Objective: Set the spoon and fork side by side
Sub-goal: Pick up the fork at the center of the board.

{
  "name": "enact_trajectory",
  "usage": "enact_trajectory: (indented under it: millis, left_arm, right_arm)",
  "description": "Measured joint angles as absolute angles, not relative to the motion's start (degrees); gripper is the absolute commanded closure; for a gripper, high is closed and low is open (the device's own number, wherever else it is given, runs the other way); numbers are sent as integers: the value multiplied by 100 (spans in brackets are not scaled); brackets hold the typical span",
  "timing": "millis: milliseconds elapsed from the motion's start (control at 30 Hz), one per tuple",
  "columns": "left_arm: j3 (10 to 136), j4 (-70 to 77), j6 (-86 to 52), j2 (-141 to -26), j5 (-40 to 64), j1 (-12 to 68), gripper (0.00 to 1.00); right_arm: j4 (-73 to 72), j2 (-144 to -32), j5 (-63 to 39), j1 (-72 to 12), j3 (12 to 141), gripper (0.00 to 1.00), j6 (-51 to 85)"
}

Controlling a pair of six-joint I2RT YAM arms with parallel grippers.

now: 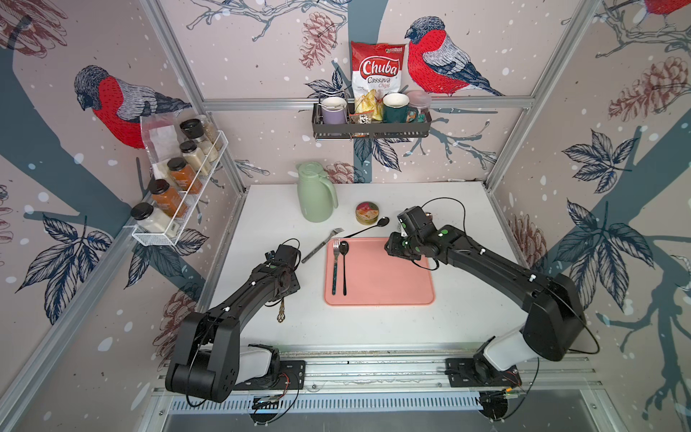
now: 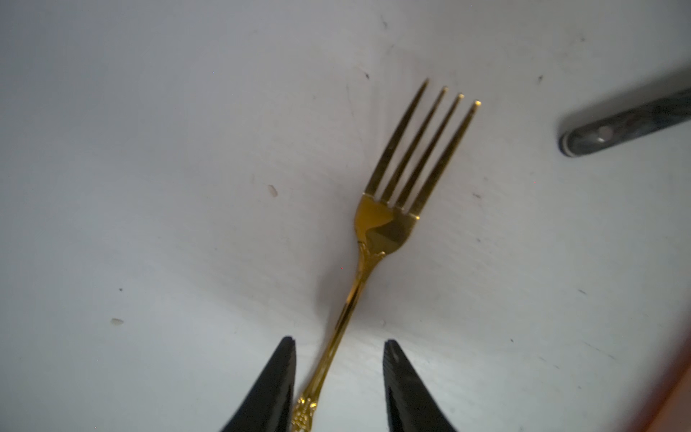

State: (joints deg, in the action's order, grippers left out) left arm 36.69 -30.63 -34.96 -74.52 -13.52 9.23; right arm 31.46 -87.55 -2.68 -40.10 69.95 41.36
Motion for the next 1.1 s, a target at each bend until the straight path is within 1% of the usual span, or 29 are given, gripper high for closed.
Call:
enact_trajectory:
  millis: [133,267,467,600,767,833,900,967,1033,1100]
  left_arm:
    - [3721,-2936,-3448,-7655,-1194,631,55]
    - [3715,-2755,-3446,-7979,-884,582,53]
    - [3507,-2414,-3446,-7802,-650,609,54]
    - [3470,-2429,-3472,-7719,-534,845,58]
    - [3518,-2637,-3581,-7717,-543,1313,69]
    - [3538,-2786,-3603,-7695,-642,1354,73]
    - [3573,-2976,-3601,-7686,-788,1367,74]
    - [3594,-3111,-3603,-7684,-941,1372,80]
    - [3603,-3229,-3597,-7693,-1050,1372,82]
    - [3658,-3273,-3594,-7795,-1057,1372,82]
  right_arm:
    - [3133,-8661,-296,-4007,6917,52,4069]
    - [3133,-8560,-296,-4003,6886,51,4047]
    - [3046,-8538,-296,-3924,6803,51,4045]
    - [3028,-8608,-298,-3900,6788,51,4047]
    - [3002,-8628,-309,-3909,6790,51,4049]
    - [3002,-8628,-320,-3911,6792,51,4049]
    - [2998,-8628,-340,-3911,6794,51,4049]
    - [2967,-8628,-388,-3909,6794,51,4053]
    - [2908,-8624,-462,-3909,6794,51,4064]
    - [2895,-8624,-491,-3909,6801,51,4066]
